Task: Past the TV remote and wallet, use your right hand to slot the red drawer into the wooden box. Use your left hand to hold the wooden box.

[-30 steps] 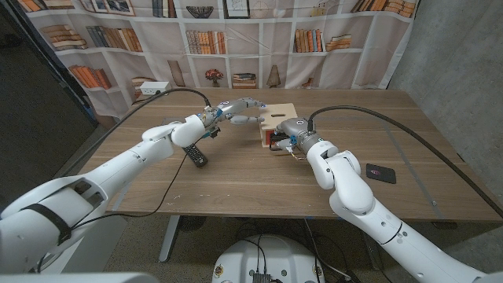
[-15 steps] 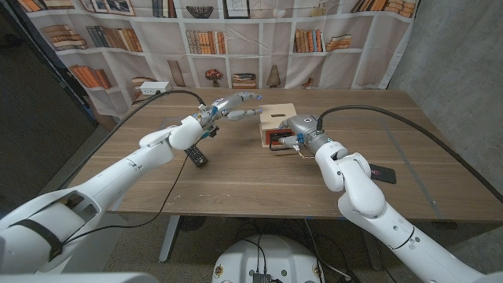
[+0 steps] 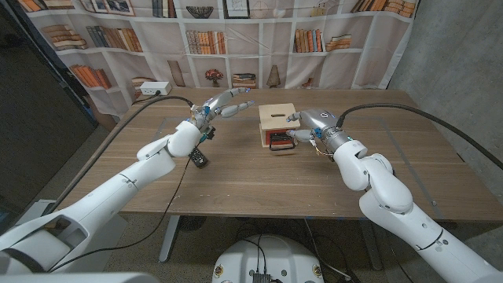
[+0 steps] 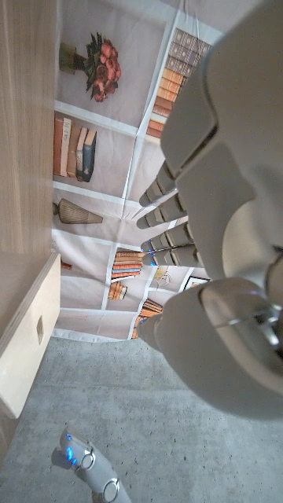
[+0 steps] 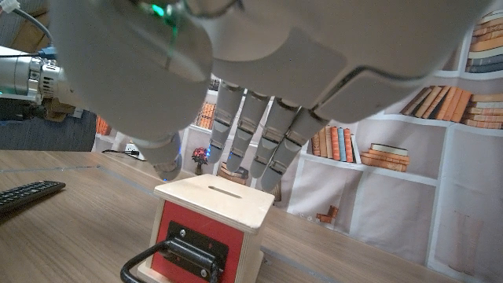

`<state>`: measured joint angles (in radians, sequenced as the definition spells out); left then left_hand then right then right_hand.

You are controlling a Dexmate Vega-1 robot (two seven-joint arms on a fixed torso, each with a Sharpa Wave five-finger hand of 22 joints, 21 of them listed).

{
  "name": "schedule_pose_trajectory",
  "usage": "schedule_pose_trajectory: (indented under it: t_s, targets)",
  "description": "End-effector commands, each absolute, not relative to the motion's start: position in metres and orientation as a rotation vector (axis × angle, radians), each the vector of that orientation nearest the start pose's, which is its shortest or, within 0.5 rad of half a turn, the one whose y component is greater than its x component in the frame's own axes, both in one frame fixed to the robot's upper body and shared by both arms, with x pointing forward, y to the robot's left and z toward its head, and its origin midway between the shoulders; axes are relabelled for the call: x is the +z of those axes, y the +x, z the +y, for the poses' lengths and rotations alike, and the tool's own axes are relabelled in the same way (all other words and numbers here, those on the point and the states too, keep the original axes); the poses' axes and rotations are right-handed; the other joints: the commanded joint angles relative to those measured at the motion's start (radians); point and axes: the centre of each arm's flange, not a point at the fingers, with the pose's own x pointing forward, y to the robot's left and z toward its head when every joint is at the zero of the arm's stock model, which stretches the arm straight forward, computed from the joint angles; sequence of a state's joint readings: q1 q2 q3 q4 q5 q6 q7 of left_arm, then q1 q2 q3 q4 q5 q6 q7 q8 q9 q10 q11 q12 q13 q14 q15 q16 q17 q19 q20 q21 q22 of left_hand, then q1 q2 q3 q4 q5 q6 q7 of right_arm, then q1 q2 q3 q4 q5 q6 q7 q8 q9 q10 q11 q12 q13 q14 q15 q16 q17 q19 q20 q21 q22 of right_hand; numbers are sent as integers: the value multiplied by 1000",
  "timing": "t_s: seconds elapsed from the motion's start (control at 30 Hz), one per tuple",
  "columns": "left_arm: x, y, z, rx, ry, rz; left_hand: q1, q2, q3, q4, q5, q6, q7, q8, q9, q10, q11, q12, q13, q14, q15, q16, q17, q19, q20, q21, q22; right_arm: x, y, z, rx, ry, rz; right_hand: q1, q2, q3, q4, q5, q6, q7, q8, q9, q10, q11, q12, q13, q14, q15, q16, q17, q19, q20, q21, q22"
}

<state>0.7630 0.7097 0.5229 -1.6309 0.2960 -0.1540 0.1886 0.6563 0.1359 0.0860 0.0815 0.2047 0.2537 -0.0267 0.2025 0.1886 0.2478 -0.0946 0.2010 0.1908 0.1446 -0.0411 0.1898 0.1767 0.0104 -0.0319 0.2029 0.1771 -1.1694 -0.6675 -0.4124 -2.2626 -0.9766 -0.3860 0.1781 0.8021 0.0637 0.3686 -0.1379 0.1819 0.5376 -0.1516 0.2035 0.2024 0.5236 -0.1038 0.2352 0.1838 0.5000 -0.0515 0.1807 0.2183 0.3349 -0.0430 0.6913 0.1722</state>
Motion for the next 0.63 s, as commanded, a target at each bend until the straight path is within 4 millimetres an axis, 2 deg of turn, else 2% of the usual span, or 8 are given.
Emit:
schedule_pose_trajectory:
  t_s: [0.03, 0.63]
  targets:
    - [49, 592, 219, -56, 1037, -907, -2, -2, -1, 3, 1, 9, 2, 1, 1, 5, 6, 2, -1, 7, -30, -3, 2, 5, -15, -2, 3, 2, 466, -161, -160, -1470, -743, -11, -1, 7, -2, -1, -3, 1, -3, 1, 7, 1, -3, 5, -4, -60, 7, 0, -2, -71, -3, 3]
    - [47, 586, 223, -73, 1062, -923, -3, -2, -1, 4, 0, 12, 0, 1, 1, 5, 4, 1, -1, 8, -29, -3, 2, 5, -13, -2, 3, 4, 460, -152, -179, -1490, -752, -19, -2, 8, 1, -2, -1, 0, -2, 1, 7, -1, -4, 6, -8, -58, 11, -3, -3, -68, -11, 3]
